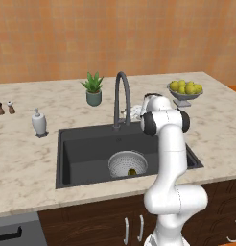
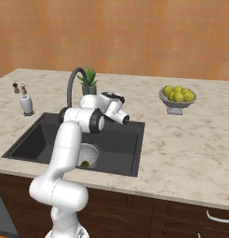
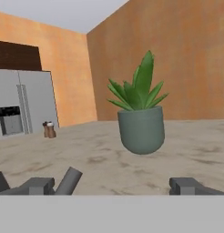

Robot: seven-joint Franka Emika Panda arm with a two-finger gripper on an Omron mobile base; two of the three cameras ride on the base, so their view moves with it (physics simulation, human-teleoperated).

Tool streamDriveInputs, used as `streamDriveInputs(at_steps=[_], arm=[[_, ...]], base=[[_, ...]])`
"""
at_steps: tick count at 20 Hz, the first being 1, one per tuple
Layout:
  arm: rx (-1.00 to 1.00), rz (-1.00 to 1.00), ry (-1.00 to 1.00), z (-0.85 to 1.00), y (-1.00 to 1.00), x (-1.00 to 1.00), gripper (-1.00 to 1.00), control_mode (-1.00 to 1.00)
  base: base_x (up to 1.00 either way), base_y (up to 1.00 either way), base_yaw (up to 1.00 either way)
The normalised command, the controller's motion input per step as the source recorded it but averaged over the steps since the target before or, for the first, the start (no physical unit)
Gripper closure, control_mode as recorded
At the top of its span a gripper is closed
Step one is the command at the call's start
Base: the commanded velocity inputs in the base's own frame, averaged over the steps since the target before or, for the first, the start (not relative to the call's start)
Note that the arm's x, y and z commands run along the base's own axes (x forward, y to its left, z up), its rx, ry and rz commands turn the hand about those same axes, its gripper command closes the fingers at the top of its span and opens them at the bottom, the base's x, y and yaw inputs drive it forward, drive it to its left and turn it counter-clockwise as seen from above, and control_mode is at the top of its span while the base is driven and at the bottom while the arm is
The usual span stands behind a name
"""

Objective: Put the colander in the sink, put the kiwi in the colander, and turn on the sink faucet and pour water over the colander.

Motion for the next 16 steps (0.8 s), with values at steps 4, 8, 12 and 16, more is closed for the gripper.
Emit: streamDriveInputs(at_steps=[4, 8, 12, 16], arm=[[0.0, 0.0, 0.0, -0.15, 0.03, 0.2, -1.0, -1.0], [0.0, 0.0, 0.0, -0.09, 0.03, 0.24, 1.0, -1.0], [0.0, 0.0, 0.0, -0.1, 0.0, 0.12, 1.0, -1.0], [0.0, -0.01, -0.02, -0.11, -0.01, 0.01, 1.0, -1.0]], base=[[0.0, 0.0, 0.0], [0.0, 0.0, 0.0], [0.0, 0.0, 0.0], [0.0, 0.0, 0.0]])
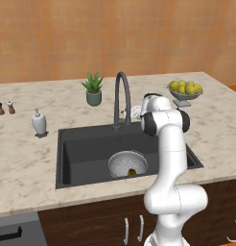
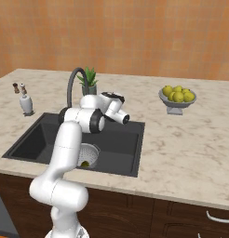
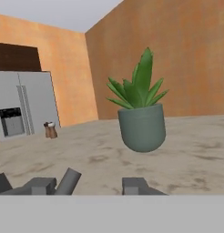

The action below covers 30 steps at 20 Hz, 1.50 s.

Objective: Put the colander in the sink, put the kiwi in the colander, and turn on the sink faucet and pour water over the colander.

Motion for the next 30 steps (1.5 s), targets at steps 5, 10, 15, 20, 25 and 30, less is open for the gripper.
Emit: streamDriveInputs(at_steps=[5, 10, 15, 20, 25, 30], arm=[[0.0, -0.03, 0.0, -0.12, -0.1, 0.0, 1.0, -1.0], [0.0, -0.11, 0.0, -0.11, -0.16, 0.02, 1.0, -1.0], [0.0, -0.1, 0.0, -0.14, -0.28, 0.0, 1.0, -1.0], [0.0, -0.05, 0.0, -0.15, -0.39, 0.0, 1.0, -1.0], [0.0, 0.0, 0.0, -0.14, -0.52, 0.0, 1.0, -1.0], [0.0, 0.0, 0.01, -0.16, -0.6, 0.0, 1.0, -1.0]], base=[[0.0, 0.0, 0.0], [0.0, 0.0, 0.0], [0.0, 0.0, 0.0], [0.0, 0.0, 0.0], [0.0, 0.0, 0.0], [0.0, 0.0, 0.0]])
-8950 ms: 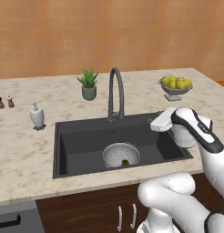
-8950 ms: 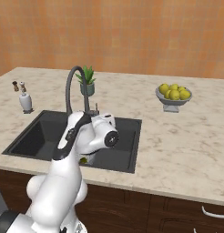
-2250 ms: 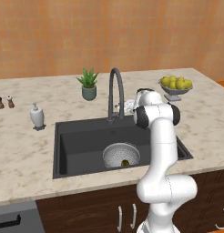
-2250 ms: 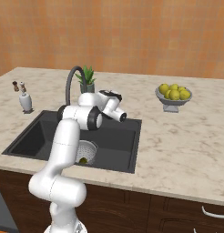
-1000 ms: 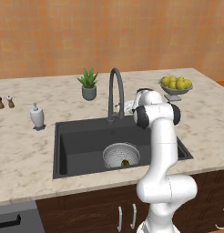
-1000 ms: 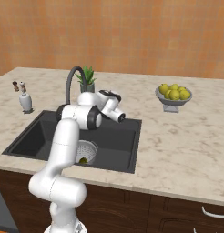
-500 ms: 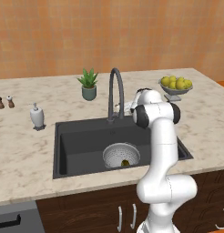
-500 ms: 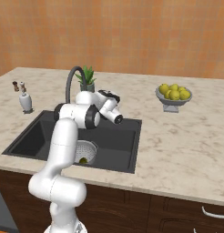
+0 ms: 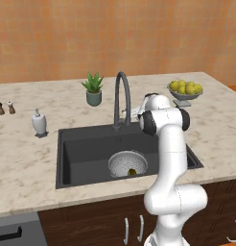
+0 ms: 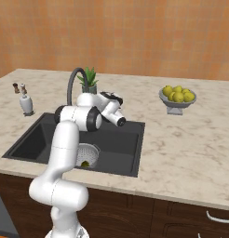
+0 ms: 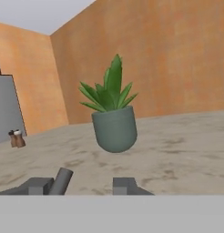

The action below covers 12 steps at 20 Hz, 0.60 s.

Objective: Put the colander in the sink, put the kiwi in the colander, and turn on the sink faucet and pour water over the colander.

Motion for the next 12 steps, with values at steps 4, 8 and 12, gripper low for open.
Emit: streamDriveInputs(at_steps=[4, 8, 12], arm=[[0.0, 0.0, 0.03, -0.2, -0.64, 0.0, 1.0, -1.0], [0.0, 0.0, 0.06, -0.21, -0.61, 0.0, 1.0, -1.0], [0.0, 0.0, 0.07, -0.25, -0.63, 0.0, 1.0, -1.0]], base=[[0.0, 0.0, 0.0], [0.0, 0.0, 0.0], [0.0, 0.0, 0.0]])
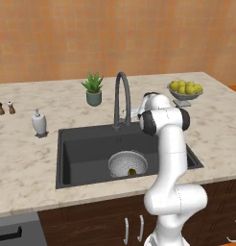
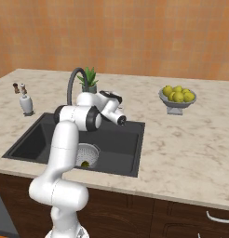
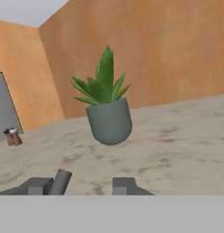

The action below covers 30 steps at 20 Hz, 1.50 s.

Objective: Put the colander in the sink, put the kiwi in the colander, and turn on the sink faucet and pour water over the colander.

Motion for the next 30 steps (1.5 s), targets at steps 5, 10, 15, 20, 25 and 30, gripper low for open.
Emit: streamDriveInputs(at_steps=[5, 10, 15, 20, 25, 30], arm=[[0.0, 0.0, 0.03, -0.24, -0.68, 0.0, 1.0, -1.0], [0.0, 0.0, 0.0, -0.23, -0.67, 0.0, 1.0, -1.0], [0.0, 0.0, 0.0, -0.2, -0.64, 0.0, 1.0, -1.0], [0.0, 0.0, 0.0, -0.19, -0.62, 0.0, 1.0, -1.0], [0.0, 0.0, 0.01, -0.15, -0.55, 0.0, 1.0, -1.0], [0.0, 0.0, 0.0, -0.04, -0.35, 0.0, 1.0, -1.0]], base=[[0.0, 0.0, 0.0], [0.0, 0.0, 0.0], [0.0, 0.0, 0.0], [0.0, 0.0, 0.0], [0.0, 0.0, 0.0], [0.0, 0.0, 0.0]])
